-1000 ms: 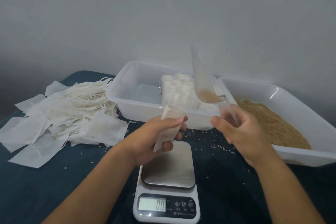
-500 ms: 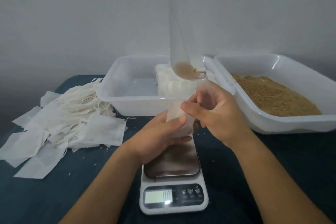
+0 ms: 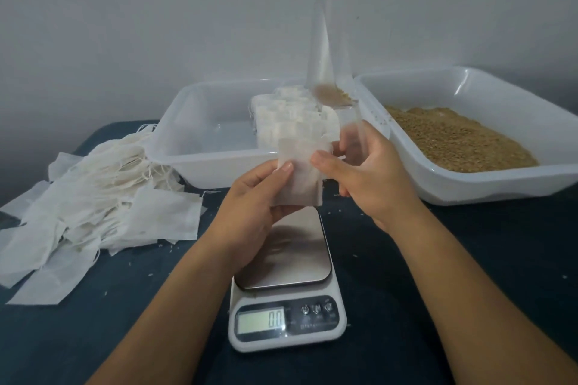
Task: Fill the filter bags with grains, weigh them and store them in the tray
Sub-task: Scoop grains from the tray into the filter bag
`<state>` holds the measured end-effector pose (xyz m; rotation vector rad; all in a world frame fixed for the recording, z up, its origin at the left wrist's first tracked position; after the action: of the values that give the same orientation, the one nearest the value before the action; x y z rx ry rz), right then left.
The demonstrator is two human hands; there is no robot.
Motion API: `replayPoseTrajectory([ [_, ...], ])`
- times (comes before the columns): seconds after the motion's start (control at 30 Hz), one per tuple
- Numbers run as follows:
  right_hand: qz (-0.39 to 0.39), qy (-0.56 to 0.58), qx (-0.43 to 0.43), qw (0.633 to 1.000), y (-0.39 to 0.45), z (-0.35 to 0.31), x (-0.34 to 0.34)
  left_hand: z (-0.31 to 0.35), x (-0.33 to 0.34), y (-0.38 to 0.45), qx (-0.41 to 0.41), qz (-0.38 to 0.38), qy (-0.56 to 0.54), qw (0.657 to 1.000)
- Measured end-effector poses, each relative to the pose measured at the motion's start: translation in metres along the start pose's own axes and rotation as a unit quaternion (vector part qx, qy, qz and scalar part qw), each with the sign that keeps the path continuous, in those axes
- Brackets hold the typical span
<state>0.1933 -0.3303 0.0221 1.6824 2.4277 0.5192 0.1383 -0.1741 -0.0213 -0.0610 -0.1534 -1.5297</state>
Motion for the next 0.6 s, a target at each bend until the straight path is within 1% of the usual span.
replayPoseTrajectory([
  [0.1,0.010,0.015,-0.020,1.000,0.000,-0.005,-0.001,0.000,0.000,0.000,0.005,-0.019,-0.015,1.000],
  [0.2,0.002,0.023,-0.028,0.999,-0.002,-0.008,0.004,0.004,0.002,-0.002,0.038,-0.028,0.023,0.999],
  [0.3,-0.008,0.007,-0.029,1.000,-0.002,-0.007,0.008,0.005,-0.001,-0.002,0.060,0.009,0.078,0.995],
  [0.4,-0.018,0.017,-0.002,1.000,-0.002,-0.003,0.007,0.003,-0.007,0.000,0.060,0.047,0.090,0.993],
  [0.47,-0.022,0.009,0.013,1.000,-0.001,0.001,0.006,0.004,-0.010,0.000,0.055,0.056,0.085,0.993],
  [0.6,-0.007,-0.006,-0.007,1.000,0.000,0.003,0.002,0.003,-0.014,0.002,0.038,0.049,0.092,0.994],
])
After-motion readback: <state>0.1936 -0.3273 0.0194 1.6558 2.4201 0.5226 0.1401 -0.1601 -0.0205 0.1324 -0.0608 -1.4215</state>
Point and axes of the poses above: each hand's wrist, its own y-axis towards the middle knuckle, its own x-axis out of the palm, z = x × y, the point moved 6 cm from there along y, towards the middle knuckle, and after that the axes turned 11 degrees about y, right-handed, at the moved point
